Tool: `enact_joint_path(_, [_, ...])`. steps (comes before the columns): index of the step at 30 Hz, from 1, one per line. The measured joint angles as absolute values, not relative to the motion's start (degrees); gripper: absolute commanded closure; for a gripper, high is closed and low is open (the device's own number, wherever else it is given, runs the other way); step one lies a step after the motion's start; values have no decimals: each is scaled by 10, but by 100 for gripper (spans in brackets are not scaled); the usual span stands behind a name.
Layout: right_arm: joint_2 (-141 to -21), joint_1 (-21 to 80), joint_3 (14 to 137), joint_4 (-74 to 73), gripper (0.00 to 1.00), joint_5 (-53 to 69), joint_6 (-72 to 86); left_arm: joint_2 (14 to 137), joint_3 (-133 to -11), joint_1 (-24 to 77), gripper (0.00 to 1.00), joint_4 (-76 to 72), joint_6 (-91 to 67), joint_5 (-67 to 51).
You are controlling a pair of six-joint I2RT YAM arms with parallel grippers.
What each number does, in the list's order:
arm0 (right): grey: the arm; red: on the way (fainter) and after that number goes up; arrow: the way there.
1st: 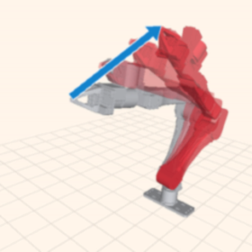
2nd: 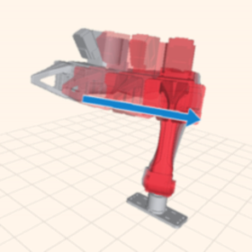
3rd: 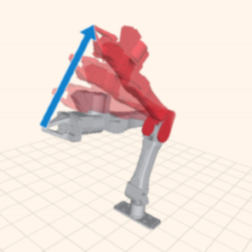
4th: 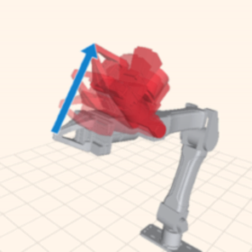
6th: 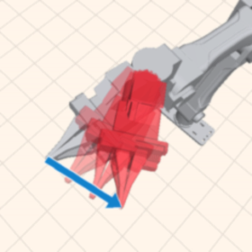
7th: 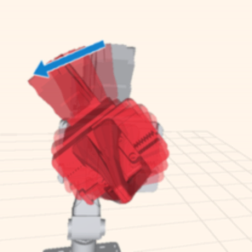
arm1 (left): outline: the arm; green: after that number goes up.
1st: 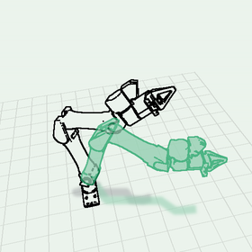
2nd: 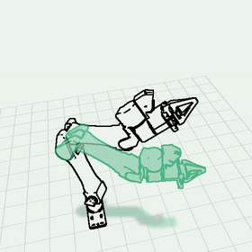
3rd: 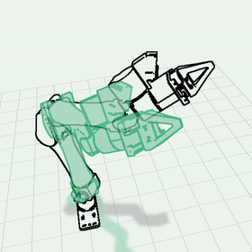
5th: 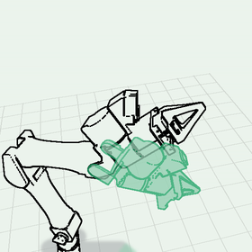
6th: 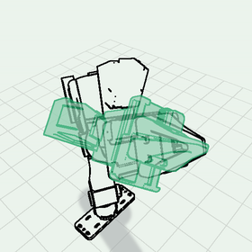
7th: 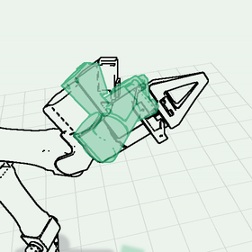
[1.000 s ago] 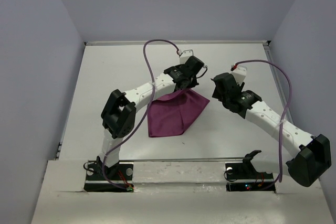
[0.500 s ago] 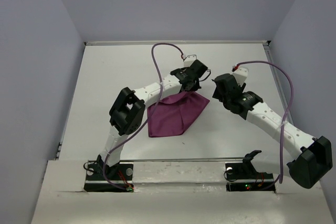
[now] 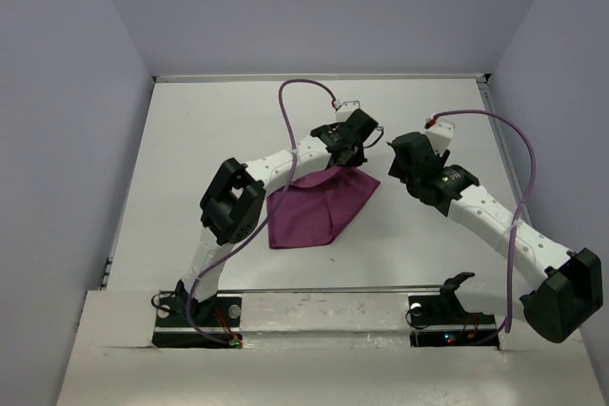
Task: Fold the napkin, place the utensils inside, and roll it up
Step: Fold the napkin at the center of the board.
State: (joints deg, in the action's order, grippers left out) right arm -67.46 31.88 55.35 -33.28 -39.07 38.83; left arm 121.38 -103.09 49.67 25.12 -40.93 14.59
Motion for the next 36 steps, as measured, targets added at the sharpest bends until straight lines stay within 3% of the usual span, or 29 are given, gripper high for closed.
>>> enact_joint_path(6, [-671, 311, 554, -335, 34, -392, 388, 1213, -1012, 504, 49, 229, -401, 136])
enact_joint_path(20, [-705, 303, 562, -336, 37, -353, 366, 1090, -946, 503, 49, 235, -388, 177])
enact_joint_path(26, [-785, 301, 580, -314, 51, -246, 331, 988, -874, 465, 49, 231, -389, 194])
enact_joint_path(28, [-811, 301, 594, -310, 66, -210, 318, 969, -850, 441, 49, 229, -389, 197])
enact_joint_path(29, [-834, 301, 608, -304, 79, -187, 309, 965, -841, 430, 49, 227, -389, 198])
enact_joint_path(32, [-886, 301, 644, -291, 96, -142, 297, 960, -811, 394, 50, 225, -388, 197])
enact_joint_path(36, [-935, 301, 677, -278, 97, -119, 291, 960, -796, 374, 50, 225, -382, 187])
